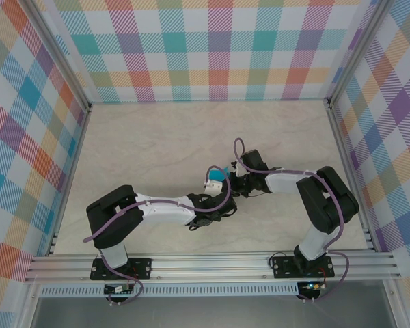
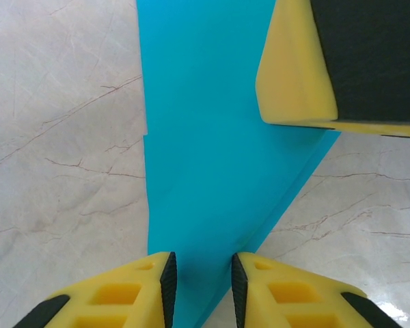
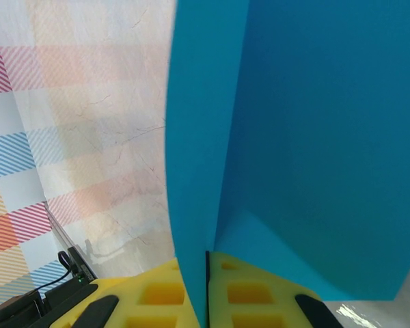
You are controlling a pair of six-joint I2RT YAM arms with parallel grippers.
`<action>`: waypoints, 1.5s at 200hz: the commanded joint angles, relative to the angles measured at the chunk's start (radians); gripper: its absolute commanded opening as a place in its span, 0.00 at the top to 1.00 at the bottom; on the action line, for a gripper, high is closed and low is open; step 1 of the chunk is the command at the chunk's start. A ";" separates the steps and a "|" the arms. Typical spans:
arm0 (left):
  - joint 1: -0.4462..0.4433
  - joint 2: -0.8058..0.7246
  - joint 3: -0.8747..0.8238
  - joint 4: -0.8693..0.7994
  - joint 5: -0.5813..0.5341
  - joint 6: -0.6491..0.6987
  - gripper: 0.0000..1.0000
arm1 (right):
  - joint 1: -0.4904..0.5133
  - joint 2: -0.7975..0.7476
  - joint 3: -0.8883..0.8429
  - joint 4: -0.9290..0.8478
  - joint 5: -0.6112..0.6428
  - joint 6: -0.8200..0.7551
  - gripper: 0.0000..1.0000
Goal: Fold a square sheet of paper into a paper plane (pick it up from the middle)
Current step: Fourth fold the wing at the center of the table.
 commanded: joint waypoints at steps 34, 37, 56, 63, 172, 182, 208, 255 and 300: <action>-0.017 0.018 -0.020 -0.003 -0.029 -0.021 0.68 | 0.006 0.009 0.034 0.016 -0.053 0.041 0.95; -0.018 0.019 -0.020 -0.003 -0.030 -0.021 0.68 | 0.006 0.010 0.035 0.017 -0.054 0.043 0.95; -0.018 0.021 -0.024 -0.001 -0.033 -0.025 0.70 | 0.006 0.014 0.037 0.017 -0.056 0.047 0.95; -0.019 0.021 -0.026 -0.002 -0.036 -0.027 0.72 | 0.006 0.015 0.038 0.018 -0.056 0.047 0.95; -0.018 0.017 -0.032 -0.003 -0.053 -0.045 0.85 | 0.006 0.013 0.037 0.005 -0.056 0.048 0.94; -0.018 0.011 -0.035 -0.003 -0.055 -0.047 0.86 | 0.008 0.014 0.035 0.004 -0.053 0.047 0.94; -0.017 -0.002 -0.043 0.006 -0.053 -0.051 0.92 | 0.007 0.014 0.035 0.002 -0.053 0.047 0.92; 0.037 -0.071 -0.133 0.162 0.086 -0.025 1.00 | -0.001 -0.052 0.031 -0.053 0.001 0.027 0.75; 0.123 -0.144 -0.247 0.351 0.320 0.025 1.00 | -0.033 -0.212 -0.029 -0.093 0.049 0.004 0.56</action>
